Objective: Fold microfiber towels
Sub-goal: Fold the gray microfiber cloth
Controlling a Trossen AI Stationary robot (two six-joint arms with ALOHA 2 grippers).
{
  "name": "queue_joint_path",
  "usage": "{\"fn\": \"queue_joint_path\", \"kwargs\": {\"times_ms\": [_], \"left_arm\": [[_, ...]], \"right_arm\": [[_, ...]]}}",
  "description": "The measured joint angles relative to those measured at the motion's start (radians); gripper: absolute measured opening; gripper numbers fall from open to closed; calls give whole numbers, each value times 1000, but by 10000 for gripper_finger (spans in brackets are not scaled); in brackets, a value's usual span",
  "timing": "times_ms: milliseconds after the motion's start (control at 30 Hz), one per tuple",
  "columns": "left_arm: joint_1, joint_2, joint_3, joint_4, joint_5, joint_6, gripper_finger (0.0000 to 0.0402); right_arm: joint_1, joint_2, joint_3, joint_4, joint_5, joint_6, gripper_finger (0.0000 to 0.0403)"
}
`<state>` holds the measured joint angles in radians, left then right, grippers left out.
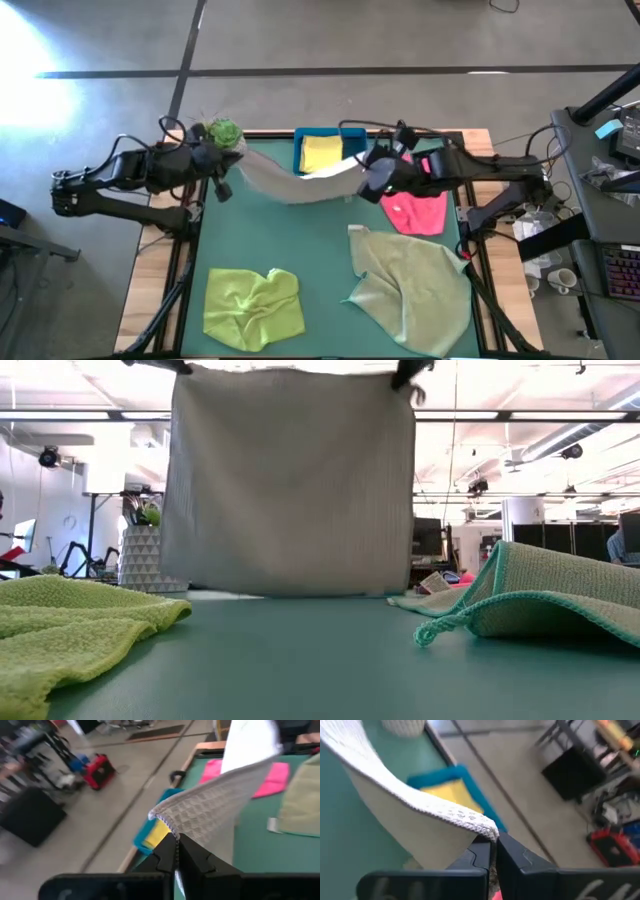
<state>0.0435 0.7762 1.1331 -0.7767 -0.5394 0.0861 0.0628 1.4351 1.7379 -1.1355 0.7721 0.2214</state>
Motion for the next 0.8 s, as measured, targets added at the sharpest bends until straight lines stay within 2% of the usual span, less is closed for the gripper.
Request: {"fn": "queue_joint_path", "kwargs": {"times_ms": [167, 300, 433, 567, 800], "left_arm": [[38, 63, 112, 0, -20, 141, 0], [46, 100, 197, -52, -20, 169, 0], [46, 103, 230, -243, 32, 40, 0], [46, 91, 194, -414, 112, -77, 0], [45, 100, 176, -435, 191, -135, 0]], "right_arm": [[0, 22, 140, 1, 18, -96, 9], [3, 44, 201, 0, 16, -160, 9], [49, 77, 219, -20, 4, -162, 9], [88, 105, 186, -21, -8, -168, 8], [104, 154, 178, -22, -23, -103, 8]]}}
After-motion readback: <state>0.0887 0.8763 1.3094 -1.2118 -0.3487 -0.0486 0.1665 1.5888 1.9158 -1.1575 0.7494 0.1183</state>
